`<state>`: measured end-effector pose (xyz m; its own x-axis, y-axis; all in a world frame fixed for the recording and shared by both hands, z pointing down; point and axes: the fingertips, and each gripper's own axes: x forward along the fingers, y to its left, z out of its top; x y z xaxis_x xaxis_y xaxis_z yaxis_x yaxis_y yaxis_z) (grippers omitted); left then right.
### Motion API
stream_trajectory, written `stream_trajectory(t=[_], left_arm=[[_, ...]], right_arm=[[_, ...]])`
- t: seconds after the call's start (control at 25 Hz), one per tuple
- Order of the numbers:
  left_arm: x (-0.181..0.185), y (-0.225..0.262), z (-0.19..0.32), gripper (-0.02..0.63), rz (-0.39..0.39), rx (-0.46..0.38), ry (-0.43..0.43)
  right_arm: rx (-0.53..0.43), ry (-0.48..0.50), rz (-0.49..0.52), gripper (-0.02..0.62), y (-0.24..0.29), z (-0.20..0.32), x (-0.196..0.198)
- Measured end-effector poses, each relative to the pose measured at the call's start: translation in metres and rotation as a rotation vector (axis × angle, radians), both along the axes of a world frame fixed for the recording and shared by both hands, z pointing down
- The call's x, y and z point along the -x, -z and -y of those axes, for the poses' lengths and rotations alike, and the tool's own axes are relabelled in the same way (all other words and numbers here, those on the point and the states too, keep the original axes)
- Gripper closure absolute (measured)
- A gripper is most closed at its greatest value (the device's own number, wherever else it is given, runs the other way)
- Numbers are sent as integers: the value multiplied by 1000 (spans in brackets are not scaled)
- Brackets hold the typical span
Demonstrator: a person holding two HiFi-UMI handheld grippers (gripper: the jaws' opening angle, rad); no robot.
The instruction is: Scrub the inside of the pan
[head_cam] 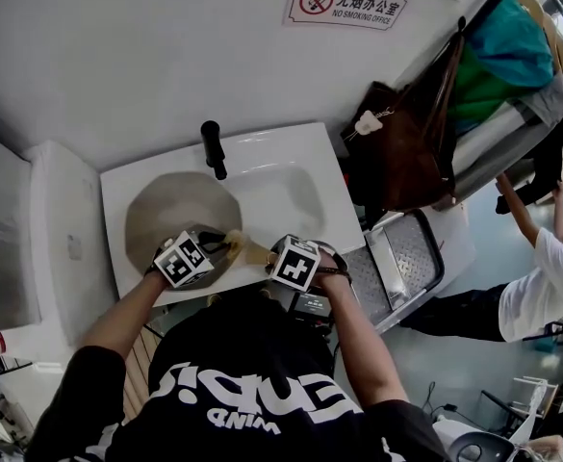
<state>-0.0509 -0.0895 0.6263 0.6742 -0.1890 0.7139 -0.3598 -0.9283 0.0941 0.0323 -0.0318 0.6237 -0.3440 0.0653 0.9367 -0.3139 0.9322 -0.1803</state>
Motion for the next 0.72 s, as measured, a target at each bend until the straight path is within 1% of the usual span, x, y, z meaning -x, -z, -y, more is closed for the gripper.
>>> stream_trajectory(t=[0.2,0.4,0.6,0.72], left_arm=[[2,-15,6,545,15,-12,-27],[1,-5,15,545,33,-18,-14],[1,-4,29,545,34,-13,34],[3,-7,43,545,57,-34,76]], right_arm=[[-1,0,8,434,1,-1,2],[-3,3,10,433,3,0,2],[-5,1,11,433,5,-1,3],[-7,2,16,433,7,-2,5]])
